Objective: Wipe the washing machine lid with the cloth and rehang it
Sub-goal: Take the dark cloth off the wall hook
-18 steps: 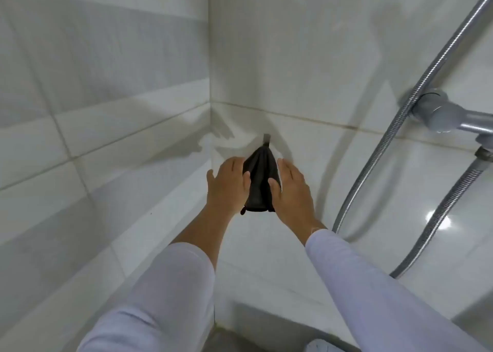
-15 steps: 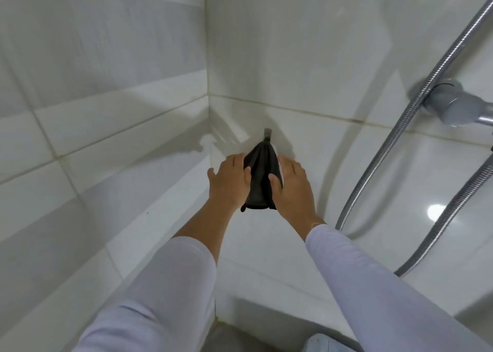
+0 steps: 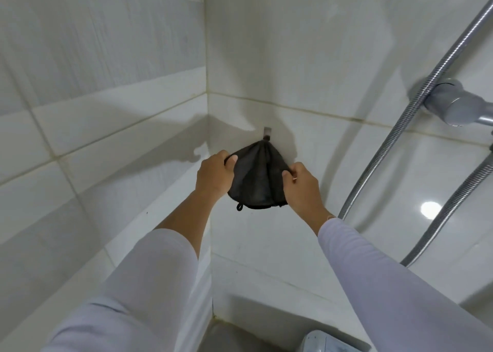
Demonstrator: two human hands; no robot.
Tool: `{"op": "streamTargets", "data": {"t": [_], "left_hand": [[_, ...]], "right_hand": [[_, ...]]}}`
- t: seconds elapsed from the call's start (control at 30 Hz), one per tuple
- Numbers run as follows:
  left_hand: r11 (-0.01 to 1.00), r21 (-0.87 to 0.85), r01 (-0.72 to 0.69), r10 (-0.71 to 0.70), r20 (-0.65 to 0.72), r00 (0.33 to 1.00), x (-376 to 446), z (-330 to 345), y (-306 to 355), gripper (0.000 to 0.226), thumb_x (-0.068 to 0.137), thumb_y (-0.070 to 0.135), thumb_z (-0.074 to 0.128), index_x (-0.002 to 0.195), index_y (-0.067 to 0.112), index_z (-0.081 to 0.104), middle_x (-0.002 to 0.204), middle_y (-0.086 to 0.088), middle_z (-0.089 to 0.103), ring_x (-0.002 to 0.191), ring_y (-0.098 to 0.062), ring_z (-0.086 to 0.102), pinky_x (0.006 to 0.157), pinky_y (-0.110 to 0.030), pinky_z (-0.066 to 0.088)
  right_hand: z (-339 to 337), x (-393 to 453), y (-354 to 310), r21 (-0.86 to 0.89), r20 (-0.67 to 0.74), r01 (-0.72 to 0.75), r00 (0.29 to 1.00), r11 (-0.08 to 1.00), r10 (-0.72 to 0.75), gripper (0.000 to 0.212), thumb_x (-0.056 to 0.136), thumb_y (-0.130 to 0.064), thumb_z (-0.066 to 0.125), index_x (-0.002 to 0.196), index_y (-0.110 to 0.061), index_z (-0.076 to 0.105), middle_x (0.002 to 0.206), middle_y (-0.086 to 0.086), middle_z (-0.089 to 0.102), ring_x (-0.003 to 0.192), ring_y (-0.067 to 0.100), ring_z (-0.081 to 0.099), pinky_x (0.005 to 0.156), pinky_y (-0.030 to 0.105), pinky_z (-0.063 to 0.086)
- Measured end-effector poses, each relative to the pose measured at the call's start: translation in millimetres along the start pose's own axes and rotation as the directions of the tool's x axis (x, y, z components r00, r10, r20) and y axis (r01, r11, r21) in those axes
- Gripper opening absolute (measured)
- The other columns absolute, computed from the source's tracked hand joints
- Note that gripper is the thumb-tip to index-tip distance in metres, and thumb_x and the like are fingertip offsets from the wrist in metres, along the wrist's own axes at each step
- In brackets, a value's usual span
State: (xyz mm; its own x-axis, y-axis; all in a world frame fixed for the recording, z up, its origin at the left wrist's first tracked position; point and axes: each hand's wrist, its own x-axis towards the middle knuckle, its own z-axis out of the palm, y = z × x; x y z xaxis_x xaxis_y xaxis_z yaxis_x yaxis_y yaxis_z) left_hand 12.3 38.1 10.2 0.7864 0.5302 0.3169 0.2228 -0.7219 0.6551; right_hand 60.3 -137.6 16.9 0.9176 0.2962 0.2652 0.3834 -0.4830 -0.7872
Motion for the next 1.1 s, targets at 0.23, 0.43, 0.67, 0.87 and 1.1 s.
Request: {"op": "streamTargets", "data": {"t": [0.23, 0.43, 0.67, 0.87, 1.1], "left_hand": [[0.998, -0.053, -0.026, 0.027, 0.024, 0.999, -1, -32, 34, 0.041, 0.099, 0.028, 0.041, 0.061, 0.013, 0.035, 0.057, 0.002, 0.035, 0.063, -0.019, 0.038, 0.052, -0.019, 0.027], [0.965, -0.261, 0.010, 0.031, 0.154, 0.988, -26, -44, 79, 0.032, 0.098, 0.033, 0.043, 0.079, 0.010, 0.056, 0.079, -0.004, 0.060, 0.080, -0.023, 0.064, 0.065, -0.024, 0.040], [0.939, -0.337, 0.065, 0.037, 0.290, 0.956, -62, -51, 121, 0.046, 0.096, 0.051, 0.037, 0.112, 0.017, 0.064, 0.105, 0.000, 0.062, 0.099, -0.019, 0.055, 0.090, -0.032, 0.041], [0.899, -0.436, 0.045, 0.169, 0.440, 0.882, -91, -48, 142, 0.036, 0.082, 0.046, 0.067, 0.104, 0.018, 0.059, 0.104, 0.001, 0.066, 0.101, -0.017, 0.062, 0.090, -0.031, 0.049], [0.884, -0.467, 0.032, 0.219, 0.472, 0.854, -118, -36, 183, 0.014, 0.093, 0.014, 0.051, 0.084, 0.019, 0.061, 0.080, -0.003, 0.059, 0.078, -0.021, 0.055, 0.077, -0.030, 0.047]], "right_hand": [[-27, 4, -34, 0.108, 0.050, -0.052, 0.998, 0.993, 0.046, 0.017, 0.095, -0.018, 0.036, 0.092, -0.007, 0.049, 0.076, -0.003, 0.047, 0.070, 0.013, 0.043, 0.057, 0.021, 0.035], [-45, -7, -60, 0.260, 0.114, -0.132, 0.988, 0.957, 0.105, 0.016, 0.092, -0.020, 0.041, 0.079, -0.012, 0.047, 0.069, -0.001, 0.043, 0.064, 0.014, 0.040, 0.056, 0.026, 0.033], [-82, -40, -74, 0.598, 0.208, -0.243, 0.967, 0.764, 0.145, 0.019, 0.090, -0.005, 0.043, 0.080, -0.005, 0.059, 0.071, 0.010, 0.059, 0.069, 0.024, 0.065, 0.067, 0.031, 0.059], [-130, -72, -67, 0.598, 0.237, -0.269, 0.959, 0.755, 0.154, 0.037, 0.095, -0.011, 0.032, 0.116, 0.008, 0.056, 0.102, 0.021, 0.064, 0.099, 0.032, 0.062, 0.095, 0.042, 0.051], [-196, -104, -27, 0.473, 0.070, -0.214, 0.976, 0.855, 0.206, 0.024, 0.091, -0.014, 0.046, 0.109, -0.011, 0.062, 0.105, 0.009, 0.067, 0.085, 0.018, 0.061, 0.078, 0.032, 0.051]]}}
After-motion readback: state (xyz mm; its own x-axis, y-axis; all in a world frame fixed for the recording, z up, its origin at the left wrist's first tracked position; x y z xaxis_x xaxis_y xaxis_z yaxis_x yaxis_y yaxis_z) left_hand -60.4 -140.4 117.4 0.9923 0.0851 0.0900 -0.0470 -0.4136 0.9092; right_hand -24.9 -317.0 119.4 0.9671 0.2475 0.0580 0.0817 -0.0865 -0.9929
